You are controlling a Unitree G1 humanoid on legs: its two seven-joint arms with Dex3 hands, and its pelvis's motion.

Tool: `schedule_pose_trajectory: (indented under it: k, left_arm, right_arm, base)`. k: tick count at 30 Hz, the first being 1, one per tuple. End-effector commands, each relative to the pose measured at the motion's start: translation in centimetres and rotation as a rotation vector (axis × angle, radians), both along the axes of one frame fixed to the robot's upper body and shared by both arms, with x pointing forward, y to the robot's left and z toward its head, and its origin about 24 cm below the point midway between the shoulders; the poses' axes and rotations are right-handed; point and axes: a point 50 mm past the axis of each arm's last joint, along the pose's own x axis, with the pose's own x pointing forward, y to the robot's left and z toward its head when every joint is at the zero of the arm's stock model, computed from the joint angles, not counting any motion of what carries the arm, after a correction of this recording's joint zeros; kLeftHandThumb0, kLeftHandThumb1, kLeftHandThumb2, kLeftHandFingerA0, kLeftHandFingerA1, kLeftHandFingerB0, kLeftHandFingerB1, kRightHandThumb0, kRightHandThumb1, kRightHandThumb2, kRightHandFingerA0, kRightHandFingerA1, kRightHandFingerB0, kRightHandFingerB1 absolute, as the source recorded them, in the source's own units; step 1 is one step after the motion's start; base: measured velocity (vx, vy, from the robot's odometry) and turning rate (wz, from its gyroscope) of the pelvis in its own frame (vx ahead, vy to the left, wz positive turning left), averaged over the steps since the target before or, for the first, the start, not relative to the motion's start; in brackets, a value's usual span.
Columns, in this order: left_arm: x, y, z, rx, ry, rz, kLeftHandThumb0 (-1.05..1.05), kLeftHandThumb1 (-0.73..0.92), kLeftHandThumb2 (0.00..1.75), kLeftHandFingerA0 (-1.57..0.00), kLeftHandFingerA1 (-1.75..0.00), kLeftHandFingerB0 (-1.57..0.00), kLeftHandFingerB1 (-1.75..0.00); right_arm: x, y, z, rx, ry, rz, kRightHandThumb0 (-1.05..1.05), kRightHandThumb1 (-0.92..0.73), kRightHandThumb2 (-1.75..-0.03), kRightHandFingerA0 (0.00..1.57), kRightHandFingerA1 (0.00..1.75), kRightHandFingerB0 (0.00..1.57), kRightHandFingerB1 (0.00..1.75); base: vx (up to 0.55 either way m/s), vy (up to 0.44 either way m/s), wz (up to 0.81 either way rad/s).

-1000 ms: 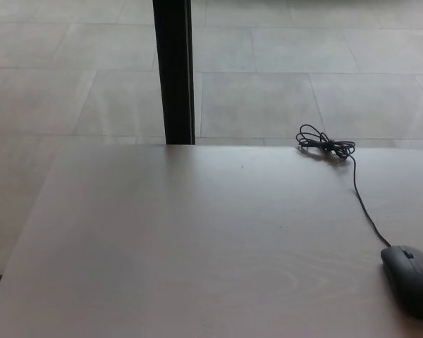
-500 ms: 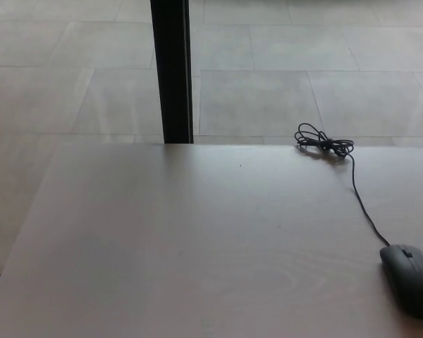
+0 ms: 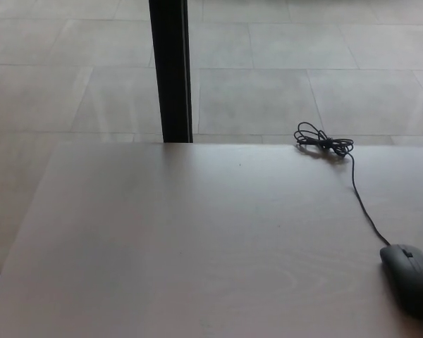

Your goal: The robot uses its right fingers to click on the left button of the black mouse placed on the table.

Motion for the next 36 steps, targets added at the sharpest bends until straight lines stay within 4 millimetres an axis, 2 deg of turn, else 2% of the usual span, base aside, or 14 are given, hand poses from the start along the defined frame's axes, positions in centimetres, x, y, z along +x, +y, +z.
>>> schedule_pose_trajectory:
  k: [1, 2, 3, 4, 5, 8, 11, 12, 15, 17, 20, 21, 34, 36]
  left_arm:
    - [-0.1, 0.8, 0.8, 0.034, -0.025, 0.015, -0.67, 0.64, 0.59, -0.78, -0.65, -0.63, -0.53]
    - [-0.1, 0.8, 0.9, 0.038, -0.026, 0.013, -0.67, 0.65, 0.59, -0.79, -0.66, -0.64, -0.54]
    - [-0.1, 0.8, 0.9, 0.04, -0.029, 0.008, -0.67, 0.65, 0.59, -0.79, -0.66, -0.64, -0.54]
    - [-0.1, 0.8, 0.9, 0.048, -0.006, -0.014, -0.68, 0.67, 0.6, -0.77, -0.62, -0.62, -0.53]
    - [0.1, 0.9, 1.0, 0.046, -0.017, -0.008, -0.67, 0.67, 0.6, -0.74, -0.59, -0.63, -0.51]
    - [0.3, 1.0, 1.1, 0.048, -0.019, 0.0, -0.67, 0.66, 0.6, -0.77, -0.62, -0.62, -0.51]
    - [0.4, 1.0, 1.2, 0.052, -0.025, -0.002, -0.67, 0.67, 0.6, -0.78, -0.64, -0.62, -0.53]
    - [0.4, 1.0, 1.2, 0.06, -0.018, -0.011, -0.68, 0.67, 0.6, -0.76, -0.61, -0.63, -0.52]
    - [0.2, 1.0, 1.2, 0.059, -0.019, 0.004, -0.67, 0.67, 0.61, -0.76, -0.58, -0.62, -0.5]
    - [0.1, 1.0, 1.1, 0.052, -0.025, 0.011, -0.67, 0.66, 0.6, -0.77, -0.59, -0.62, -0.51]
    - [0.1, 1.0, 1.1, 0.053, -0.021, 0.003, -0.66, 0.67, 0.6, -0.76, -0.61, -0.64, -0.52]
    - [0.1, 1.0, 1.2, 0.048, -0.027, 0.003, -0.66, 0.67, 0.6, -0.76, -0.61, -0.62, -0.52]
    - [0.3, 1.1, 1.3, 0.06, -0.033, 0.006, -0.71, 0.66, 0.59, -0.78, -0.64, -0.61, -0.51]
    - [0.2, 1.1, 1.3, 0.062, -0.027, -0.003, -0.69, 0.68, 0.61, -0.78, -0.61, -0.62, -0.51]
  right_arm:
    - [0.7, 2.8, -1.6, -0.211, 0.075, 0.075, -0.61, -0.74, -0.64, 0.94, 1.43, 0.41, 0.38]
    - [0.8, 3.8, -2.6, -0.252, 0.107, 0.128, -0.54, -0.59, -1.0, 0.98, 1.14, 0.27, 0.5]
    - [0.9, 4.0, -2.8, -0.284, 0.124, 0.136, -0.54, -0.59, -1.0, 0.98, 1.14, 0.27, 0.5]
    - [1.0, 4.5, -3.3, -0.308, 0.134, 0.15, -0.56, -0.75, -0.64, 0.95, 1.42, 0.41, 0.4]
    - [1.2, 4.9, -3.6, -0.341, 0.152, 0.165, -0.58, -0.78, -0.63, 0.73, 0.78, 0.42, 0.4]
    - [1.3, 5.7, -4.7, -0.404, 0.213, 0.188, -0.63, -0.79, -0.64, 0.81, 1.1, 0.42, 0.38]
    - [1.3, 6.4, -6.1, -0.474, 0.281, 0.215, -0.62, -0.79, -0.64, 0.83, 0.95, 0.42, 0.37]
    - [1.2, 6.7, -7.0, -0.521, 0.34, 0.229, -0.67, -0.65, -1.0, 0.57, 0.67, 0.35, 0.5]
    - [0.9, 7.0, -8.1, -0.585, 0.363, 0.256, -0.6, -0.8, -0.64, 0.58, 0.59, 0.4, 0.38]
    - [0.7, 6.9, -9.1, -0.632, 0.393, 0.273, -0.6, -0.63, -0.96, 0.6, 0.68, 0.35, 0.52]
    - [0.4, 6.6, -9.6, -0.678, 0.428, 0.287, -0.59, -0.64, -0.94, 0.67, 0.71, 0.35, 0.51]
    - [0.4, 6.5, -9.7, -0.702, 0.428, 0.288, -0.55, -0.79, -0.63, 0.75, 0.66, 0.4, 0.38]
    - [0.0, 6.0, -10.2, -0.803, 0.421, 0.318, -0.56, -0.74, -0.63, 0.72, 1.15, 0.39, 0.38]
    - [-0.1, 6.1, -10.1, -0.832, 0.416, 0.336, -0.55, -0.73, -0.63, 0.48, 0.48, 0.38, 0.38]
  base:
    - [0.0, 0.0, 0.0]
    - [0.0, 0.0, 0.0]
    - [0.0, 0.0, 0.0]
    - [0.0, 0.0, 0.0]
    - [0.0, 0.0, 0.0]
    - [0.0, 0.0, 0.0]
    - [0.0, 0.0, 0.0]
    - [0.0, 0.0, 0.0]
    - [0.0, 0.0, 0.0]
    - [0.0, 0.0, 0.0]
    - [0.0, 0.0, 0.0]
    - [0.0, 0.0, 0.0]
    - [0.0, 0.0, 0.0]
    - [0.0, 0.0, 0.0]
